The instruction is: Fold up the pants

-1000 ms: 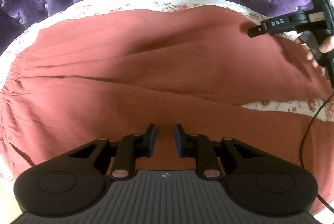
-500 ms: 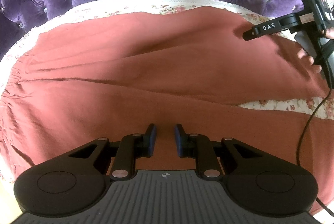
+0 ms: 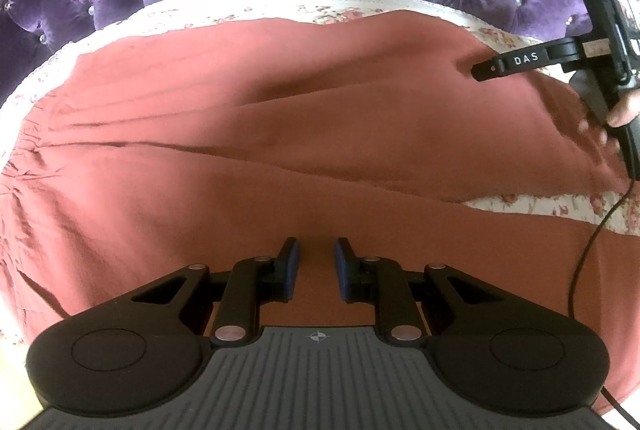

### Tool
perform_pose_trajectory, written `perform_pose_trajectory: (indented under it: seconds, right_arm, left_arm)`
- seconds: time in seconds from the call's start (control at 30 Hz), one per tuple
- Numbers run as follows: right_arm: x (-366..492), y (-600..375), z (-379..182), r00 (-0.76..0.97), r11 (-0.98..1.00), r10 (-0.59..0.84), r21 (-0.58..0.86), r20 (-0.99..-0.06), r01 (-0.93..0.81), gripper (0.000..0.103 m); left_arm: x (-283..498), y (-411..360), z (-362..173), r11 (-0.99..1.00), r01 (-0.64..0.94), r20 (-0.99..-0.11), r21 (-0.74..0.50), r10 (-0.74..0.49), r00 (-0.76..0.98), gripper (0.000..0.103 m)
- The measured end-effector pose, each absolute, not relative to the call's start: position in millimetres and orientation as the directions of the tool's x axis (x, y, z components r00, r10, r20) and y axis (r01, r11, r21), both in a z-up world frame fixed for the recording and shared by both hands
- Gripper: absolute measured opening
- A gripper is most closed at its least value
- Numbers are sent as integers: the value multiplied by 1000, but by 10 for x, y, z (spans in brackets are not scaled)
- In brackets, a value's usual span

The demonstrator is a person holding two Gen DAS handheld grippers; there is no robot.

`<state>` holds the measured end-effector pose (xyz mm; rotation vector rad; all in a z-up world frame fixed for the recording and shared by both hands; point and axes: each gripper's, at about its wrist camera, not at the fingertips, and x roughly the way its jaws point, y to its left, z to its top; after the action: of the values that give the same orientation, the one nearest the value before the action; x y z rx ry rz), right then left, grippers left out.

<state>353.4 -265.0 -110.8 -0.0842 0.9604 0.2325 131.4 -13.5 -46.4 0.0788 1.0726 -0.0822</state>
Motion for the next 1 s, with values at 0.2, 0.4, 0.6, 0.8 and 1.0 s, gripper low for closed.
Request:
perform_pose_trajectory:
  seconds: [0.2,0.4,0.6,0.8,1.0]
  right_arm:
    - [3496,-2663,-1088,575,961,179,15,-798,-278,92]
    - [3701,-2692,-1019,517,929,243,43,-821,-368,87]
    - [3755,-2744,-896,471,894,330,111,-818,-434,12]
    - [3356,-2662,-597,549,899,303,42,-779,-436,8]
    - [2502,-2421,-229,628,875,304,-50,-716,-481,7]
  left_arm:
    - [1314,-114,-469,994,104,-878,23,-30,477,20]
    - [1318,-102,-481,994,103,-877,31,-23,480,20]
    - [1343,-69,-467,994,100,-875,46,-8,484,20]
    - [1373,-52,-335,990,121,-859,72,0,511,20]
    - [1430,-119,-33,985,167,-826,49,-53,561,20]
